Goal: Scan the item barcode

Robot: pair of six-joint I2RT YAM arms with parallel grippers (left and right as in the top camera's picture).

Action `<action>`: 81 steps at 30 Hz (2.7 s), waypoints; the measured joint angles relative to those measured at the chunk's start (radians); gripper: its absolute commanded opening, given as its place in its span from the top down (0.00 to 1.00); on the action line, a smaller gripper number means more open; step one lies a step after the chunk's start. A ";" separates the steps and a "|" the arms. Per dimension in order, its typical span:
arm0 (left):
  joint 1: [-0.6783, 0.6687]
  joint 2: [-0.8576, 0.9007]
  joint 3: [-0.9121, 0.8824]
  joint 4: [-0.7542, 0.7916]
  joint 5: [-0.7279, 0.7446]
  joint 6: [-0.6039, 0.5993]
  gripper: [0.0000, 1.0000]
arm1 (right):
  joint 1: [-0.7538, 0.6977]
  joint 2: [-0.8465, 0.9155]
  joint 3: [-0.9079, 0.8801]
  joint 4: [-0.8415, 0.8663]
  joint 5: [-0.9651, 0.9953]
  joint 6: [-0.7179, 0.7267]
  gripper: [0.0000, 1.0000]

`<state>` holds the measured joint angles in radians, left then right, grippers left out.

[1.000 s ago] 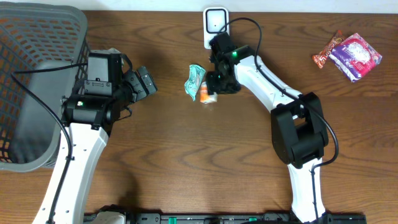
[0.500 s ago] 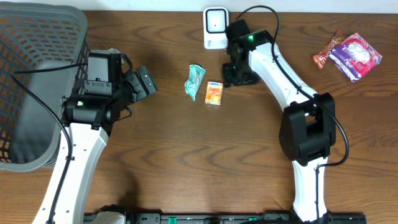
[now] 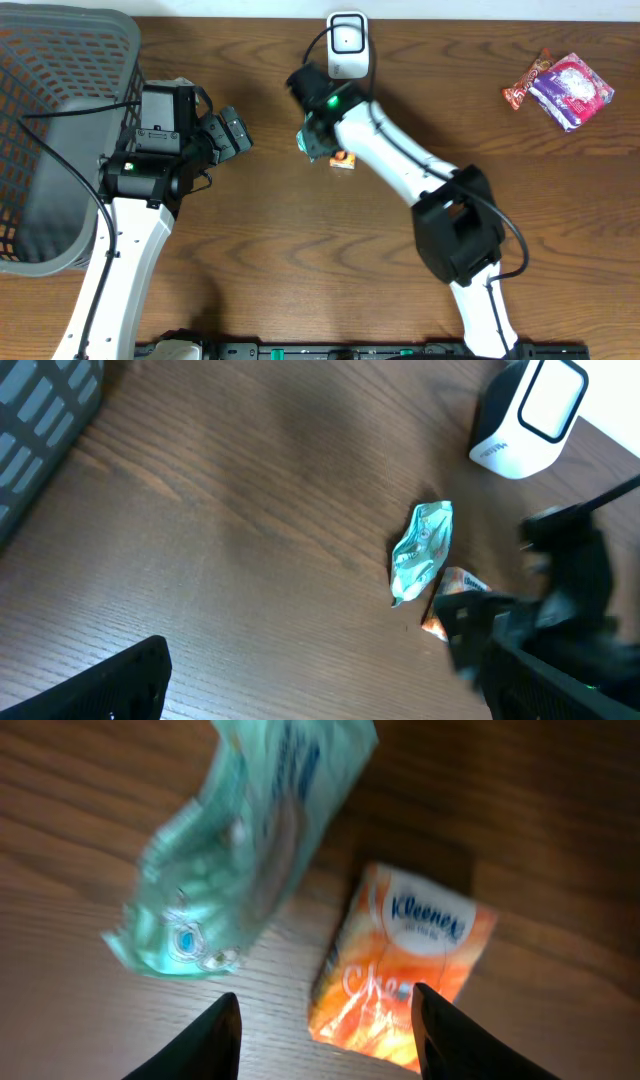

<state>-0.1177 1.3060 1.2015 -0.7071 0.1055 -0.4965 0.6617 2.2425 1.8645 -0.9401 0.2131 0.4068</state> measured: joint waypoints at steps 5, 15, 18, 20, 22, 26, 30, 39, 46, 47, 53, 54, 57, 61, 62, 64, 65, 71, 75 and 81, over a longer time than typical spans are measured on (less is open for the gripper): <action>0.000 0.000 0.000 0.000 0.000 0.000 0.02 | 0.064 0.000 -0.106 0.087 0.164 0.055 0.50; 0.000 0.000 0.000 0.000 0.000 0.000 0.02 | 0.038 -0.006 -0.238 0.200 0.319 0.076 0.99; 0.000 0.000 0.000 0.000 0.000 0.000 0.02 | 0.025 -0.011 -0.222 0.126 0.311 0.074 0.99; 0.000 0.000 0.000 0.000 0.000 0.000 0.02 | 0.008 -0.017 -0.185 0.061 0.267 0.071 0.99; 0.000 0.000 0.000 0.000 0.000 0.000 0.02 | -0.029 -0.043 -0.139 0.045 0.182 0.055 0.99; 0.000 0.000 0.000 0.000 0.000 0.000 0.02 | -0.175 -0.135 -0.093 0.079 -0.173 -0.008 0.99; 0.000 0.000 0.000 0.000 0.000 0.000 0.02 | -0.368 -0.148 -0.110 0.122 -0.609 -0.089 0.99; 0.000 0.000 0.000 0.000 0.000 0.000 0.02 | -0.602 -0.015 -0.319 0.137 -1.027 -0.179 0.66; 0.000 0.000 0.000 0.000 0.000 0.000 0.02 | -0.688 -0.015 -0.222 0.022 -0.978 -0.229 0.43; 0.000 0.000 0.000 0.000 0.000 0.000 0.02 | -0.689 -0.015 -0.196 0.008 -0.967 -0.244 0.41; 0.000 0.000 0.000 0.000 0.000 0.000 0.02 | -0.643 -0.016 -0.146 0.008 -0.868 -0.286 0.44; 0.000 0.000 0.000 0.000 0.000 0.000 0.02 | -0.632 -0.016 -0.148 0.008 -0.838 -0.285 0.44; 0.000 0.000 0.000 0.000 0.000 0.000 0.02 | -0.600 -0.016 -0.167 0.014 -0.739 -0.275 0.46; 0.000 0.000 0.000 0.000 0.000 0.000 0.02 | -0.564 -0.018 -0.225 0.053 -0.658 -0.256 0.57; 0.000 0.000 0.000 0.000 0.000 0.000 0.02 | -0.557 -0.025 -0.232 0.063 -0.639 -0.251 0.66; 0.000 0.000 0.000 0.000 0.000 0.000 0.02 | -0.546 -0.028 -0.240 0.075 -0.618 -0.231 0.98; 0.000 0.000 0.000 0.000 0.000 0.000 0.02 | -0.541 -0.028 -0.244 0.082 -0.617 -0.226 0.99; 0.000 0.000 0.000 0.000 0.000 0.000 0.02 | -0.518 -0.030 -0.218 0.137 -0.655 -0.187 0.99; 0.000 0.000 0.000 0.000 0.000 0.000 0.02 | -0.510 -0.020 -0.092 0.314 -0.740 -0.112 0.99; 0.000 0.000 0.000 0.000 0.000 0.000 0.02 | -0.483 -0.026 0.017 0.740 -0.746 0.075 0.99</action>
<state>-0.1177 1.3060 1.2015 -0.7074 0.1055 -0.4965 0.1787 2.2166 1.8812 -0.2005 -0.5331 0.4816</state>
